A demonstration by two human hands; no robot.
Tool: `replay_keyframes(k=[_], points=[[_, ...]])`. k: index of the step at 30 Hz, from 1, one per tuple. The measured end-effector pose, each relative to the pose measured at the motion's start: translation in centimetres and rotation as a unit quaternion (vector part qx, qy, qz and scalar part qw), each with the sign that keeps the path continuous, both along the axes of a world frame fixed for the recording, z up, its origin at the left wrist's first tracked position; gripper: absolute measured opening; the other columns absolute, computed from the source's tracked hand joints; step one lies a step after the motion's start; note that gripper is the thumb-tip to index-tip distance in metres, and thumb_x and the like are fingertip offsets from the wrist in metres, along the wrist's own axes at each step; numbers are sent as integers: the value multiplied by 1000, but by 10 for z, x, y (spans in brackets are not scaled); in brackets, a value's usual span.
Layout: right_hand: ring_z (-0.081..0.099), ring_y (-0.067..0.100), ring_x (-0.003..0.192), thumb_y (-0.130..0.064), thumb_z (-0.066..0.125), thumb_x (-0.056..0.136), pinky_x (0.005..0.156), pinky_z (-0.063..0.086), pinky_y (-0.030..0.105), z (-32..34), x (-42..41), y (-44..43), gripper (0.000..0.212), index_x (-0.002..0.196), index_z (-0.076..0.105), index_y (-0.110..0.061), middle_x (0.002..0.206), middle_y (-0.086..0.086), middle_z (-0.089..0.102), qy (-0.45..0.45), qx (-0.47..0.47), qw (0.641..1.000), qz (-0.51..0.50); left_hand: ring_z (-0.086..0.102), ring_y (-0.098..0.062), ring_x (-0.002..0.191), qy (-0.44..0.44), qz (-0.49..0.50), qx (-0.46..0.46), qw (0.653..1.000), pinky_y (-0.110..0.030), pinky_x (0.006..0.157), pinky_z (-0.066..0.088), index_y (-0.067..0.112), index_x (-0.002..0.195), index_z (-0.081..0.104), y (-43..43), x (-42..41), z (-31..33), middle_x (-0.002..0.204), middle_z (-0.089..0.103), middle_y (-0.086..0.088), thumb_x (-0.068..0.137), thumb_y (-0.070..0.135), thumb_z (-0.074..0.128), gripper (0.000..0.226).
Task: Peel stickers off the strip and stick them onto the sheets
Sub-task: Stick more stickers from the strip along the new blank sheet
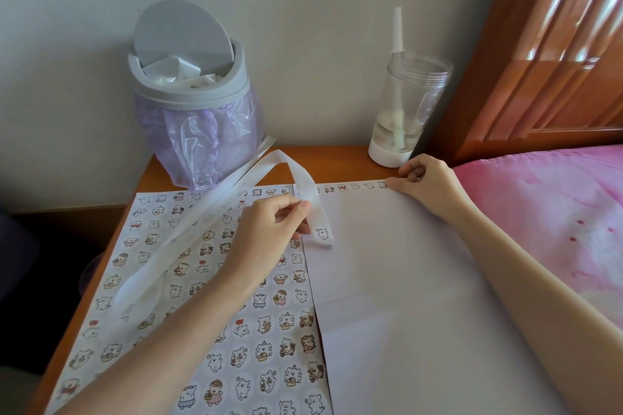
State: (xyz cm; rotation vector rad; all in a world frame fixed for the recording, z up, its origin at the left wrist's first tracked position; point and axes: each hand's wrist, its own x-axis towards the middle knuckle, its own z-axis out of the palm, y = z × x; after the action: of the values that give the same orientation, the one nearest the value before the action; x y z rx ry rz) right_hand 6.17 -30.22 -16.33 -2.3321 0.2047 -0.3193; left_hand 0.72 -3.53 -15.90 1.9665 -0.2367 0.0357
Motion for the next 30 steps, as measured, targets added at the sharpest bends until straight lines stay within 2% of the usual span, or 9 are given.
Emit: replay_keyframes(k=[5,7,10,13,17,22,25,27,30], points=[[48,9,67,-11,67,85,59,38,8,1,-3,2,10,95,64,-7,74,-6,54,-18,-29,999,-12,65,4,59,15,9,-38,999,-8,54,49,16,87,69,-1,0,2,69,69,5,93,19,55,16],[50,11,72,-14,62,89,62,38,14,2,-7,6,6,93,64,-11,79,-5,57,-34,-8,999,-13,67,-3,62,27,21,-81,996,-14,56,53,10,84,71,0,0,4,70,72,-1,93,19,54,21],[51,7,65,-23,61,90,66,41,26,12,-20,25,8,84,64,-19,75,-10,61,-71,15,997,6,69,-11,64,23,32,-127,991,-19,57,54,6,84,70,1,2,7,73,73,-6,94,19,54,24],[56,5,66,-23,64,88,63,43,23,31,-45,62,8,83,68,-20,73,-7,67,-89,76,987,107,68,-12,61,12,40,-148,988,-18,56,53,4,84,69,-1,1,8,72,72,-8,94,19,54,24],[61,3,77,-29,69,83,63,48,15,38,-70,99,9,91,68,-24,86,-12,68,-43,25,974,220,69,-16,62,8,42,-174,984,-20,57,55,4,87,70,-1,1,9,71,72,-9,94,22,54,25],[61,8,76,-20,71,82,54,44,13,30,-68,104,10,90,69,-25,86,-11,68,-39,74,976,203,70,-18,66,14,33,-187,982,-23,62,56,4,90,69,0,1,9,75,73,-8,95,24,52,27],[61,10,74,-16,71,82,53,47,21,29,-69,104,10,88,70,-24,85,-8,69,-42,106,975,193,71,-16,69,30,16,-194,980,-21,63,55,4,90,70,-1,0,10,75,73,-8,96,28,49,33],[60,8,72,-13,71,82,51,48,21,29,-70,105,12,87,69,-24,83,-8,69,-42,126,973,189,71,-16,72,44,-2,-193,980,-21,65,56,5,89,71,-1,-2,10,77,74,-7,96,32,47,37],[60,6,68,-11,70,82,50,49,20,31,-71,105,13,86,69,-23,80,-6,69,-50,143,970,189,71,-14,76,35,-20,-163,986,-20,66,56,7,91,72,-1,-3,10,80,74,-5,95,27,51,29]])
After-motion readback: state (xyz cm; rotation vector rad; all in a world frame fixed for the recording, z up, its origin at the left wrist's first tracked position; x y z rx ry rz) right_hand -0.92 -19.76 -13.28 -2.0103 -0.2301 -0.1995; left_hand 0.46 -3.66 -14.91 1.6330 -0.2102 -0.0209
